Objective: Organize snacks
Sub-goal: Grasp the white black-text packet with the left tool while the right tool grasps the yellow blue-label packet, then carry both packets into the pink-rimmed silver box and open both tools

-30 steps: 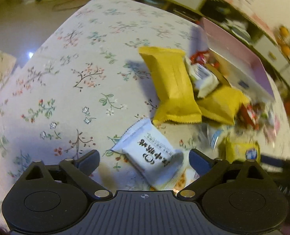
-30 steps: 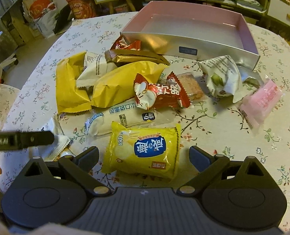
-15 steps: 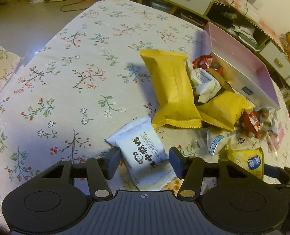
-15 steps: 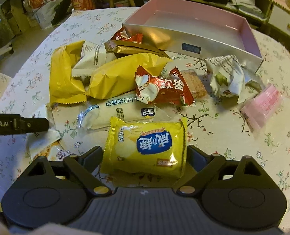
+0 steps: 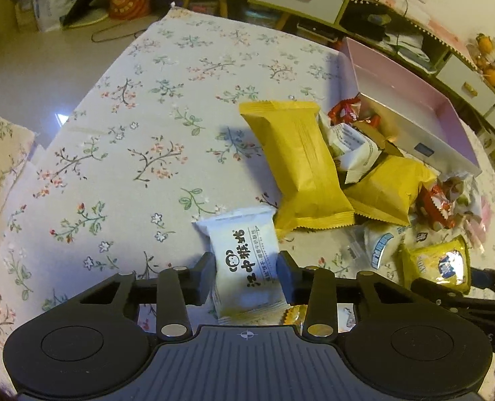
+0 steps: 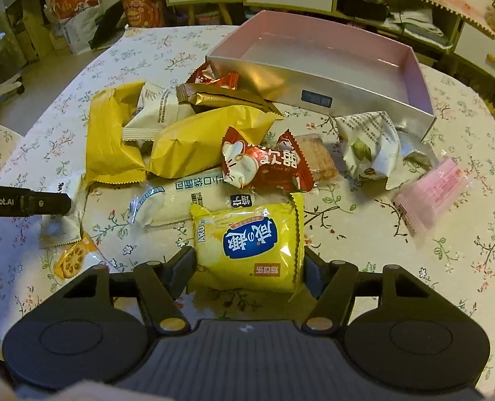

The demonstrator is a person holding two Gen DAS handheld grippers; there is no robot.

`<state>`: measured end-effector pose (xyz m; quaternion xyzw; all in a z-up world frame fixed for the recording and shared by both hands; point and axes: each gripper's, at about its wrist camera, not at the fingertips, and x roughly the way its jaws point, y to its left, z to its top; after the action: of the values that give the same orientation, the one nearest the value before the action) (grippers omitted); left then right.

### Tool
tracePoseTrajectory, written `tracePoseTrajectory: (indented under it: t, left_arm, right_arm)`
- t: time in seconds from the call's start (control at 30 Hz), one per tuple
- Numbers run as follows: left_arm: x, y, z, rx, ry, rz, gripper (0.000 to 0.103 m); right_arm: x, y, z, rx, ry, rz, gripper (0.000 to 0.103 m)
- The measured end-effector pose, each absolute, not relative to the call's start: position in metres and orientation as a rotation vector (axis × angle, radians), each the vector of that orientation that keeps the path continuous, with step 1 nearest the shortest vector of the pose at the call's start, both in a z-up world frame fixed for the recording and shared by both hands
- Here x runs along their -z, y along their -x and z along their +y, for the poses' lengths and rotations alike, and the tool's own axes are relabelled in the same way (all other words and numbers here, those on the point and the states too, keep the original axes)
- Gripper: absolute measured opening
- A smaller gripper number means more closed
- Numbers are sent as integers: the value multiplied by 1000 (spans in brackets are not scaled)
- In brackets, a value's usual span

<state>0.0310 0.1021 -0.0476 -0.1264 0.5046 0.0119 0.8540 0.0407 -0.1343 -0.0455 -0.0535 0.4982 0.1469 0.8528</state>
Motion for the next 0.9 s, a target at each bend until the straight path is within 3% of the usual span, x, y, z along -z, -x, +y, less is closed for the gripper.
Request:
tracePoseTrajectory:
  t: [0.13, 0.2, 0.37, 0.7, 0.8, 0.83, 0.9]
  left_arm:
    - [44, -30, 106, -14, 321, 1066, 51]
    - [42, -30, 105, -5, 340, 1066, 66]
    - [44, -32, 99, -19, 327, 1075, 74]
    - [60, -33, 85, -64, 221, 1099, 69]
    - [59, -30, 82, -48, 192, 1085, 57]
    - [58, -30, 82, -47, 189, 1083, 56]
    - [57, -29, 83, -47, 184, 1076, 44]
  right_arm:
    - [46, -41, -134, -311, 110, 1052, 63]
    - [47, -42, -135, -314, 96, 1062, 65]
    - [49, -43, -136, -319, 60, 1075, 80]
    - [56, -41, -132, -319, 109, 1072, 86]
    - [57, -41, -131, -312, 136, 1060, 85]
    - [58, -40, -130, -310, 150, 1054, 83]
    - [57, -38, -127, -314, 197, 1033, 73]
